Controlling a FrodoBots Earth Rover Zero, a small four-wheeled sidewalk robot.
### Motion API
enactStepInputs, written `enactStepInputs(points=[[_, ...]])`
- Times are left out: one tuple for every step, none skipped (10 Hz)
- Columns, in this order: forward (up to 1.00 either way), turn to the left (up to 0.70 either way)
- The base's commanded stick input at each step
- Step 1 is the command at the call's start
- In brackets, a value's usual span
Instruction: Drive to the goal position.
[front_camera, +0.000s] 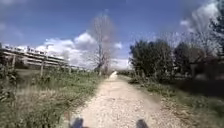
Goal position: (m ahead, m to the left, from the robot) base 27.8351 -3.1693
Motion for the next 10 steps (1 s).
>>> enactStepInputs(points=[[0.7,0.0],[0.7,0.0],[0.7,0.0],[0.7,0.0],[0.7,0.0],[0.7,0.0],[0.7,0.0],[0.7,0.0],[0.7,0.0],[0.7,0.0]])
